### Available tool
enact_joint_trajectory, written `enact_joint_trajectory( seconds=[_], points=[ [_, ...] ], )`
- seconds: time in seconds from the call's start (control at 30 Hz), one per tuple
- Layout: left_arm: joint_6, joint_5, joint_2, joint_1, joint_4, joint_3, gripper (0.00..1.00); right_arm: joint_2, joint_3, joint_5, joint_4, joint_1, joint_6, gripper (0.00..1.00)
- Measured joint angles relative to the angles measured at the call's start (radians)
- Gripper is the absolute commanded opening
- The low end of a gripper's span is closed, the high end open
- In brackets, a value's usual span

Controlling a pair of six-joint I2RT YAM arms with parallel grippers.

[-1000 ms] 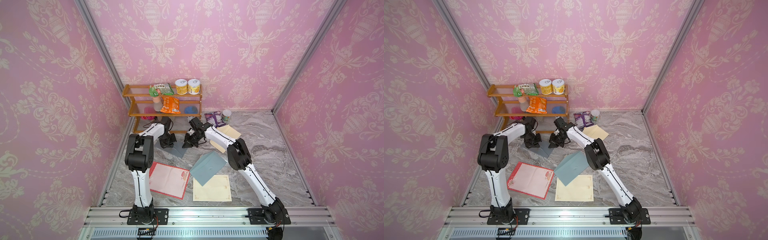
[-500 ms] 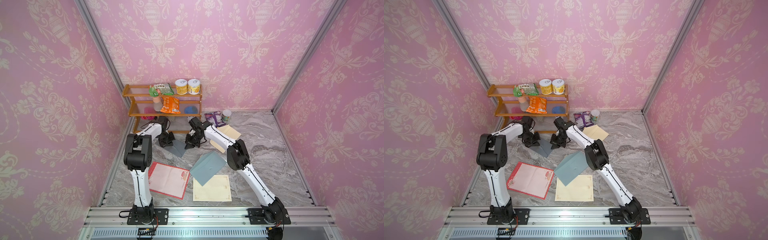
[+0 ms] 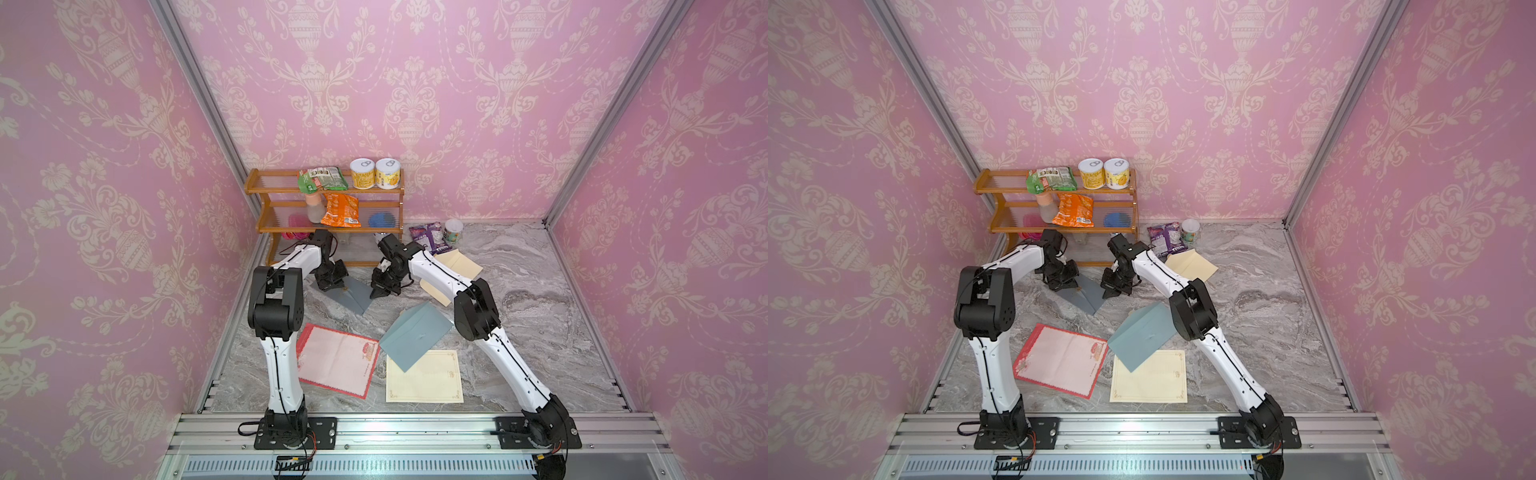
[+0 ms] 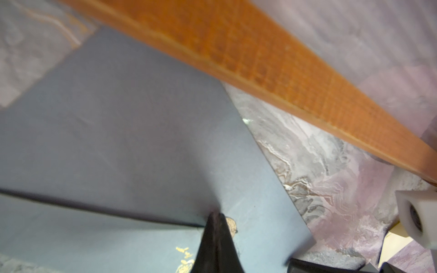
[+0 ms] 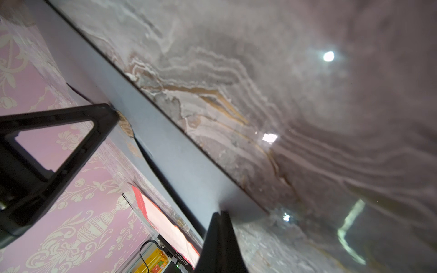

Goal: Fold the letter paper in half and place it into the envelope
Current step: Adjust the envelope at the center of the board.

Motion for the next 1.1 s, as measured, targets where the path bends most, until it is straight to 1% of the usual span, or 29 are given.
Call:
enact_joint_trajectory(
  seconds=[0.2,0.43,0.9,1.1],
  points=[
    [0.0,0.002,-0.005,-0.033,0.044,-0.019,0.0,0.0,0.0,-0.006,-0.003,-0.005,0.0,0.0],
    [0.004,0.004,-0.038,-0.035,0.098,-0.074,0.0,0.0,0.0,-0.008,-0.006,-0.012,0.002,0.0],
    [0.087,0.003,-0.065,-0.002,0.031,-0.1,0.0,0.0,0.0,-0.007,0.006,-0.028,0.004,0.0],
    [0.103,0.002,-0.076,0.006,0.009,-0.109,0.0,0.003,0.009,-0.005,0.007,-0.028,0.003,0.0]
  ],
)
